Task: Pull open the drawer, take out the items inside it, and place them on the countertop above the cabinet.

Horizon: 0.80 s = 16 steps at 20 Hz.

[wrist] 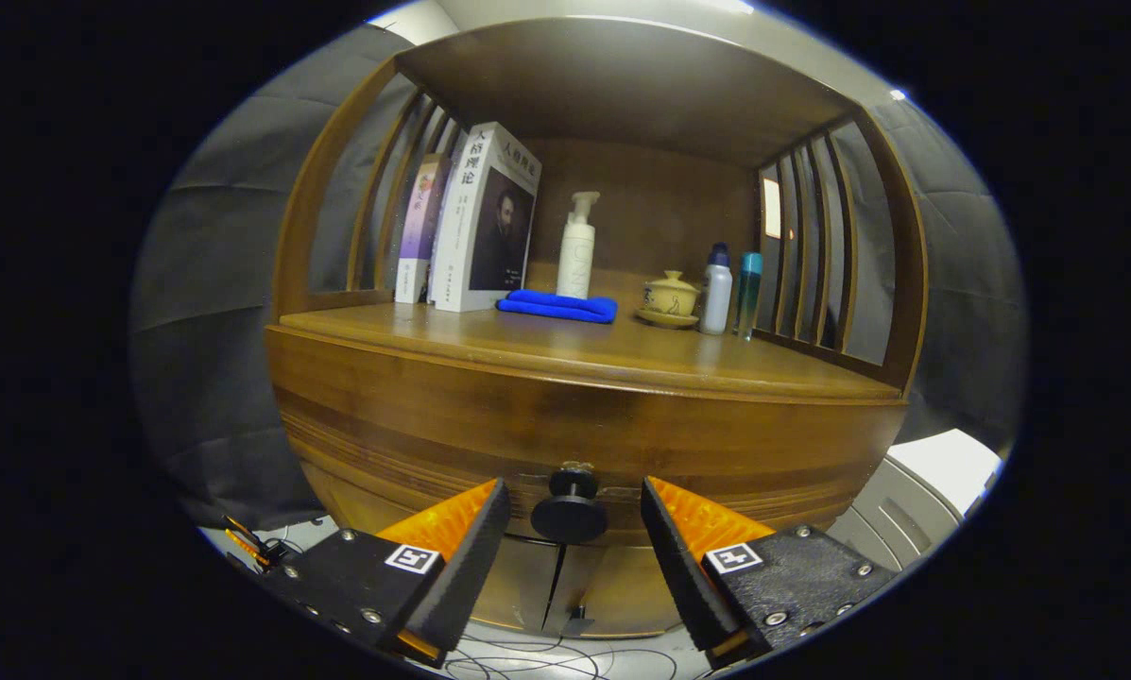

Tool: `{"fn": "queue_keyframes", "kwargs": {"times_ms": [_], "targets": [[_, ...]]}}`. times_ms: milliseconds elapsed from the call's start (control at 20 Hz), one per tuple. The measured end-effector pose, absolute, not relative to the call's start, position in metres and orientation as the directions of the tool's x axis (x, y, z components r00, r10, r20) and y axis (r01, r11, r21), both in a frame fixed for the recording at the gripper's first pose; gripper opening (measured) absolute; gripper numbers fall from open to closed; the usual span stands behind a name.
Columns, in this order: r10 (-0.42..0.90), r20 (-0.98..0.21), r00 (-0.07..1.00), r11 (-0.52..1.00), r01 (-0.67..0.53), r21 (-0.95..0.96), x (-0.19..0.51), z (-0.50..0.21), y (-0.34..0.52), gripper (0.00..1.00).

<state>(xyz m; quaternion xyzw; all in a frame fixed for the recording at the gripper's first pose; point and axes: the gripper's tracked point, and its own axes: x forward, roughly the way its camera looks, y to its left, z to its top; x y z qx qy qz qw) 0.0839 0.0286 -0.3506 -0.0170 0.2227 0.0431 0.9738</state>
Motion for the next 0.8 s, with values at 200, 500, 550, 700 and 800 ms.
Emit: {"fn": "queue_keyframes", "kwargs": {"times_ms": [200, 500, 550, 700, 800], "targets": [[0.086, -0.443, 0.892, 0.995, -0.053, 0.088, 0.092, -0.359, 0.032, 0.72], [0.057, -0.436, 0.898, 0.998, -0.035, 0.058, 0.092, -0.361, 0.033, 0.41], [0.055, -0.437, 0.898, 0.997, -0.029, 0.065, 0.092, -0.361, 0.033, 0.4], [0.065, -0.438, 0.896, 0.996, -0.032, 0.082, 0.091, -0.364, 0.033, 0.31], [0.063, -0.439, 0.896, 0.997, -0.037, 0.067, 0.088, -0.363, 0.032, 0.31]]}}
